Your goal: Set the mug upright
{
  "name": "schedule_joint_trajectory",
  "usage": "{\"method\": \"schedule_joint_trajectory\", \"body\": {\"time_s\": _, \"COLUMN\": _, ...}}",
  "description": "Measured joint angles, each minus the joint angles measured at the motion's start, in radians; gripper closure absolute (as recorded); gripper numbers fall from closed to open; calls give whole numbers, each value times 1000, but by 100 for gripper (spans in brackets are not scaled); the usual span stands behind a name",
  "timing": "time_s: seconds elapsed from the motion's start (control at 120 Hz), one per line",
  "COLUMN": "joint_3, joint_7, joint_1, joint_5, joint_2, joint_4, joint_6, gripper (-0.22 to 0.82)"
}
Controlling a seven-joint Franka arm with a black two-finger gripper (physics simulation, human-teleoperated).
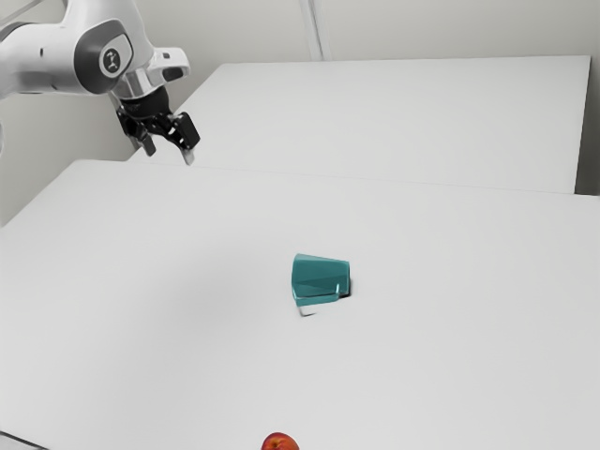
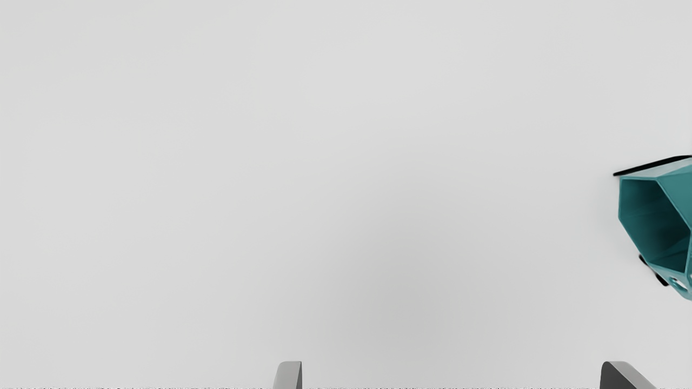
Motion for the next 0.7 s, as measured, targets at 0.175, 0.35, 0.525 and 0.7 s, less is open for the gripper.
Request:
{"method": "schedule_joint_trajectory", "body": {"time_s": 0.175, "joint_3": 5, "joint_7": -5, "joint_1": -5, "joint_5": -44, "joint_2": -61, "joint_4": -160, "joint_6": 42, "gripper": 0}}
{"method": "schedule_joint_trajectory", "body": {"time_s": 0.35, "joint_3": 16, "joint_7": -23, "joint_1": 12, "joint_5": -201, "joint_2": -125, "joint_4": -356, "joint_6": 132, "gripper": 0}}
{"method": "schedule_joint_trajectory", "body": {"time_s": 0.525, "joint_3": 60, "joint_7": -47, "joint_1": 14, "joint_5": -338, "joint_2": -148, "joint_4": -482, "joint_6": 184, "gripper": 0}}
{"method": "schedule_joint_trajectory", "body": {"time_s": 0.7, "joint_3": 109, "joint_7": -65, "joint_1": -45, "joint_5": -446, "joint_2": -145, "joint_4": -543, "joint_6": 218, "gripper": 0}}
